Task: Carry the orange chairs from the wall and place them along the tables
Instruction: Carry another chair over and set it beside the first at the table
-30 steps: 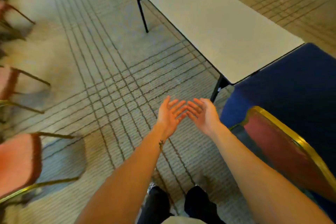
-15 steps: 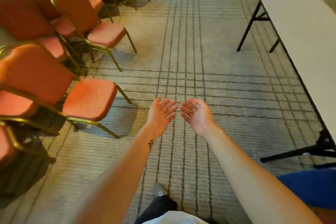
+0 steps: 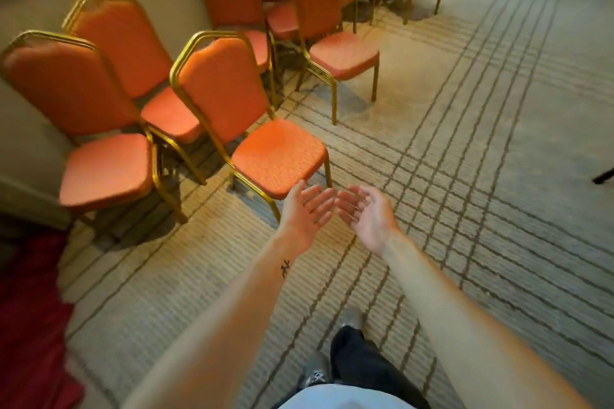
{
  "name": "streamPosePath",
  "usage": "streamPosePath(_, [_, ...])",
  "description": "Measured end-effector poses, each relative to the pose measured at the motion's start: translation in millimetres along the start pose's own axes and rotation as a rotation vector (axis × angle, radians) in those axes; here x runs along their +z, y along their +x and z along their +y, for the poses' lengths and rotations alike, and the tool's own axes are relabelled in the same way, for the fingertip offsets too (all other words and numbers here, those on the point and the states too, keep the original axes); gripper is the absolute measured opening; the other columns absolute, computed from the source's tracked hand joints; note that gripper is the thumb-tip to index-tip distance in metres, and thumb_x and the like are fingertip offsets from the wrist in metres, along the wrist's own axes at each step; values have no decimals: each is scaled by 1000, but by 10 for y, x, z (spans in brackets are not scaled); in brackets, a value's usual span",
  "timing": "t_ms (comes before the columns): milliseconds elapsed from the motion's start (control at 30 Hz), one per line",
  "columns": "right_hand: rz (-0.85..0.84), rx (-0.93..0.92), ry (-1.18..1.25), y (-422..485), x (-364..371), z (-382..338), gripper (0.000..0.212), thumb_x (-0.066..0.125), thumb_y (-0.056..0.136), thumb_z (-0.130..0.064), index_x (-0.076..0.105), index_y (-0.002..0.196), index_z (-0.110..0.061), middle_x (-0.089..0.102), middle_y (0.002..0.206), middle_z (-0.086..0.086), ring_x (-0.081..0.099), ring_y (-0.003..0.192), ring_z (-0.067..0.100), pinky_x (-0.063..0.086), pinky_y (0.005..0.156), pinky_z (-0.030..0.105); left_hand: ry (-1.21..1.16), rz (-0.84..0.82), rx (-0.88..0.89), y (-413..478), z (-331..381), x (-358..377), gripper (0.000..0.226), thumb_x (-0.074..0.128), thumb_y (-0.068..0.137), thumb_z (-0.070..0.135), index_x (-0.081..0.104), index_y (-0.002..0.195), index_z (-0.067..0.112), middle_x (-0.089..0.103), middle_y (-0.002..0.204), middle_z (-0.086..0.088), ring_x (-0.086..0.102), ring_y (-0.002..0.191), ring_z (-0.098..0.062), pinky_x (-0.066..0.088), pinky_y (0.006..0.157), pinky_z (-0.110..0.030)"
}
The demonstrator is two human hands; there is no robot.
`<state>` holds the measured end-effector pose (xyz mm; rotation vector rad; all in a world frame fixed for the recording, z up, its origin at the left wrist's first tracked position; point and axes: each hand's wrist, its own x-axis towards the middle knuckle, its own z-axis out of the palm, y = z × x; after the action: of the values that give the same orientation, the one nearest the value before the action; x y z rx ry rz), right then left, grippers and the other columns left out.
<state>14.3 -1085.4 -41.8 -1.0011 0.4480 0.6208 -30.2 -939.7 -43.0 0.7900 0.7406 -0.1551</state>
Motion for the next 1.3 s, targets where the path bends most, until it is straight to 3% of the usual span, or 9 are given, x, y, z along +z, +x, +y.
streamPosePath(100, [-49,52,-60,361,346,54,23,48,100,-24,60,112,-9,70,99,11,68,89,24,54,80,33,-40,75,31,176,270,-223,48,45,104,48,60,126,9,73,120,-12,71,105,-26,56,82,-38])
streamPosePath(200, [-99,90,-111,749,679,37,22,48,99,-24,61,110,-9,70,99,10,68,90,23,53,82,33,-75,138,98,417,584,-385,47,43,105,47,60,126,9,74,118,-12,70,106,-27,54,88,-39])
streamPosePath(300, [-149,149,-150,1182,1038,-26,22,48,99,-24,60,109,-9,68,103,12,68,89,24,56,72,31,-107,204,142,631,932,-484,47,40,105,47,59,127,10,75,117,-11,70,104,-26,52,88,-39])
streamPosePath(367, [-194,177,-186,1461,1337,-73,24,48,99,-24,59,112,-8,68,106,13,68,92,25,57,67,30,-132,241,183,781,1172,-582,49,39,105,47,57,130,9,74,119,-12,68,113,-29,51,91,-40])
streamPosePath(533, [-314,227,-292,1877,2070,-31,26,49,98,-25,61,114,-9,70,107,12,69,94,25,54,84,35,-208,318,263,994,1679,-870,51,39,105,47,53,135,9,72,123,-13,67,118,-31,45,109,-47])
streamPosePath(700, [-380,243,-345,2242,2683,79,26,49,98,-25,62,114,-8,69,110,14,70,92,24,52,88,36,-249,365,299,1273,2176,-1187,51,39,105,48,55,134,10,73,121,-12,67,118,-31,47,108,-47])
streamPosePath(1133, [-267,176,-310,3258,4546,565,28,46,101,-28,62,116,-9,70,109,12,68,99,26,54,85,35,-289,259,254,2054,4038,-2604,55,37,105,48,52,141,9,71,125,-13,67,116,-29,48,108,-45])
streamPosePath(1300, [-215,131,-248,3568,5066,499,29,47,100,-29,62,115,-10,70,107,11,69,96,24,53,82,34,-215,207,240,2361,4814,-2720,55,34,106,49,52,141,10,71,124,-11,67,114,-26,50,101,-42])
